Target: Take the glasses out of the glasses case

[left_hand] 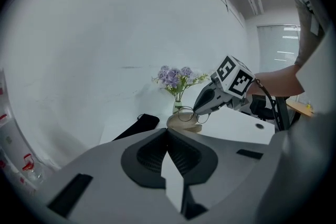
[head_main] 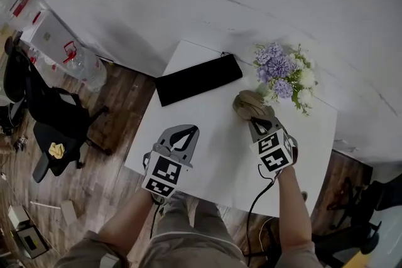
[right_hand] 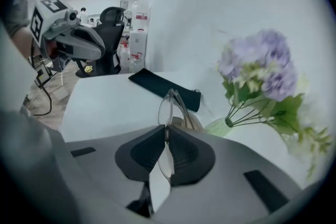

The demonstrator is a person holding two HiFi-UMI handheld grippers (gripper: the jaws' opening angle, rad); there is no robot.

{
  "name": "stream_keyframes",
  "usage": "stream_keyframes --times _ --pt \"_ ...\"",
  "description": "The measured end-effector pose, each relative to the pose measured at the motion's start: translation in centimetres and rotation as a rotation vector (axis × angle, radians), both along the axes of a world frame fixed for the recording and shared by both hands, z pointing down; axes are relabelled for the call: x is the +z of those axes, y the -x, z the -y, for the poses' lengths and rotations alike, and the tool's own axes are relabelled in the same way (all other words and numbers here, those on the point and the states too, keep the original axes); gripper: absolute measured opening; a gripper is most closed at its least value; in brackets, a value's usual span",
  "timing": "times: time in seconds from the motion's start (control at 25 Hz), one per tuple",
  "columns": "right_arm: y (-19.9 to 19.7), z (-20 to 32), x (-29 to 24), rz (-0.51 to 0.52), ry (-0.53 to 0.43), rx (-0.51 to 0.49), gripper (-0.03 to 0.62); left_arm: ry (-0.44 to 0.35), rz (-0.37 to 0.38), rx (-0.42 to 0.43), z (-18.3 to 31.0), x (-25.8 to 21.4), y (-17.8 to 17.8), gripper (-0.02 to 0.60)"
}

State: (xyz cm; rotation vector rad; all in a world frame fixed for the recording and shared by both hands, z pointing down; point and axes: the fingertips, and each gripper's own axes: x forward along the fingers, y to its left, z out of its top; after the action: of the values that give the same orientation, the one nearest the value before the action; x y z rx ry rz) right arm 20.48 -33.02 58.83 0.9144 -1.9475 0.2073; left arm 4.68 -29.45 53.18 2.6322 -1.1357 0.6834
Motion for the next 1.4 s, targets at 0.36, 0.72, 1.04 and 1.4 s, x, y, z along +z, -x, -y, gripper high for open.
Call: stream_keyframes --times 0.36,0.72,1.04,1.4 --pt "2.2 -2.7 -18.2 0.286 -0.330 0.058 0.049 -0.160 -0.024 0.003 -0.6 -9.3 1.2 0.015" --pt "1.3 -7.4 -33.5 0.559 -0.683 0.129 0.048 -0.416 -0.044 0.026 -1.6 -21.5 2.2 0.015" --pt "0.3 -12.2 -36.6 0.718 -0.762 0.201 0.049 -0.476 -0.094 0.016 -4.4 -25.5 3.2 0.015" --pt "1.5 -14.2 -31.1 0.661 -0.650 0.185 0.049 -0.380 -0.078 0.010 -5.9 -21.4 2.6 0.017"
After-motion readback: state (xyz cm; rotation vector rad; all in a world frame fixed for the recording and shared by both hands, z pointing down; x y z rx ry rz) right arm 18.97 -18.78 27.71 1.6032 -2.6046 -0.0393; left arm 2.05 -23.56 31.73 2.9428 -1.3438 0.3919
